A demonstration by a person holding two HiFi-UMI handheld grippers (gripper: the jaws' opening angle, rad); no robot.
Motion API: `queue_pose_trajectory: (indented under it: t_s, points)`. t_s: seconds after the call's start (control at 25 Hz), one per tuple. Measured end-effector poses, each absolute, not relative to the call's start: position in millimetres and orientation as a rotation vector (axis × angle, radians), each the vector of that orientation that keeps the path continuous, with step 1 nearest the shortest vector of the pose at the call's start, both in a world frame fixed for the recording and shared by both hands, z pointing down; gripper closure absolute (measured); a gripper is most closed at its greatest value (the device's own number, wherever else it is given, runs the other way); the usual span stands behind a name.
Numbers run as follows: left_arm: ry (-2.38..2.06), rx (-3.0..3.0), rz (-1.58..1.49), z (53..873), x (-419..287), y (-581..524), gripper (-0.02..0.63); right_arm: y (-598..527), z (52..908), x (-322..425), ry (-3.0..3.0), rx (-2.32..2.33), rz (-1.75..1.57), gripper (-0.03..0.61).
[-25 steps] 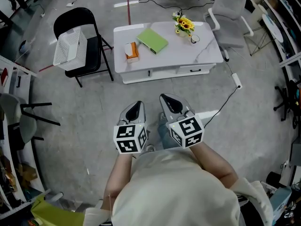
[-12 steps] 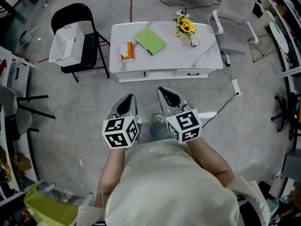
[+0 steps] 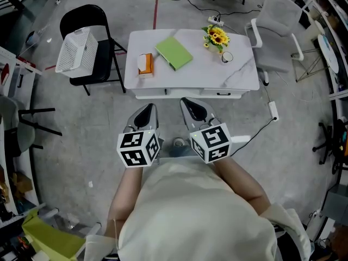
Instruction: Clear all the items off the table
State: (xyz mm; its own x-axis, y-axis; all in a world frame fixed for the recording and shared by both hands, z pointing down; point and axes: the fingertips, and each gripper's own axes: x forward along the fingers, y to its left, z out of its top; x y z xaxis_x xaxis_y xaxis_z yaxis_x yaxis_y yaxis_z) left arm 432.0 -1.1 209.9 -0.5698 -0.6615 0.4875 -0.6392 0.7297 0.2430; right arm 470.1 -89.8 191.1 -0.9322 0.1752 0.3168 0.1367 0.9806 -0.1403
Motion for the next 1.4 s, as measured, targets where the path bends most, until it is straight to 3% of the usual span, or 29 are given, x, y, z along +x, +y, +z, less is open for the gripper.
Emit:
queue_pose_trajectory:
  t_s: [0.56,1.4]
  points:
    - [-2.357,0.94,-0.08,221,378,-9,0.604,-91,204,416,-2.723,-0.309,0.166,0.581]
    - [-2.295,0.924,-0.088,251,199,20,0.604,-63,233,244,-2.641,-0.283,0.148,0.581]
